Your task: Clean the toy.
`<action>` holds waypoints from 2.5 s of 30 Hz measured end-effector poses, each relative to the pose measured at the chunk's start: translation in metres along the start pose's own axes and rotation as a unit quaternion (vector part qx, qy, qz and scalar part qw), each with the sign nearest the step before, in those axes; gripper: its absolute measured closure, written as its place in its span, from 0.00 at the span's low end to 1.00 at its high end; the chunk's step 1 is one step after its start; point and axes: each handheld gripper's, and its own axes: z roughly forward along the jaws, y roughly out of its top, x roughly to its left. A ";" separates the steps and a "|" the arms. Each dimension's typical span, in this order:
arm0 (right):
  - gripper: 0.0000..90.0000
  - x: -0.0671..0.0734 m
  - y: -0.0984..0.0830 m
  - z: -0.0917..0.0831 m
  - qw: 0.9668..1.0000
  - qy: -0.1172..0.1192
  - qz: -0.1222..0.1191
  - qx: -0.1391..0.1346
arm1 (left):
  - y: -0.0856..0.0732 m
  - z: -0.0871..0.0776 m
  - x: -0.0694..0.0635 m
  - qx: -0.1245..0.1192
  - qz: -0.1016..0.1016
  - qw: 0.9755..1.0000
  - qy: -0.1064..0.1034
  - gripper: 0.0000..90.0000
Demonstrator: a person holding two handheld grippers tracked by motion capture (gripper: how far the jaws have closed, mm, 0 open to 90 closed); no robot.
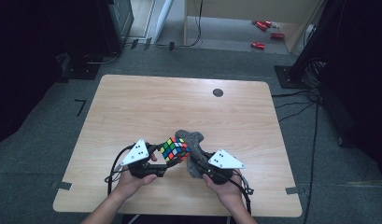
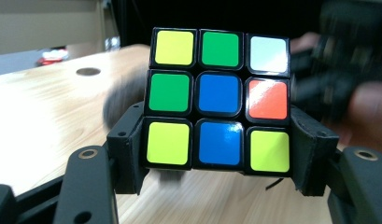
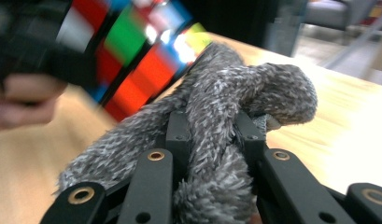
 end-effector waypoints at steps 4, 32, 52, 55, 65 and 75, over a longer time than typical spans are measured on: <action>0.82 0.018 -0.004 0.010 0.998 0.026 -0.052 0.010 | 0.000 0.000 0.001 -0.002 -0.016 1.000 -0.013 0.39; 0.79 0.016 -0.011 0.004 0.991 0.042 -0.120 -0.050 | -0.004 -0.004 0.013 0.002 -0.052 0.998 -0.019 0.39; 0.77 0.025 -0.015 0.010 0.990 0.056 -0.127 -0.036 | -0.004 -0.004 0.013 -0.005 -0.065 0.998 -0.015 0.39; 0.77 0.022 -0.013 0.008 0.990 0.051 -0.127 -0.042 | -0.005 -0.004 0.013 0.000 -0.063 0.998 -0.019 0.39; 0.76 0.028 -0.017 0.011 0.990 0.060 -0.124 -0.038 | -0.003 -0.003 0.012 -0.008 -0.077 0.997 -0.023 0.39; 0.77 0.047 -0.018 0.020 0.988 0.084 -0.125 -0.040 | -0.005 0.002 0.008 -0.002 -0.076 0.997 -0.015 0.39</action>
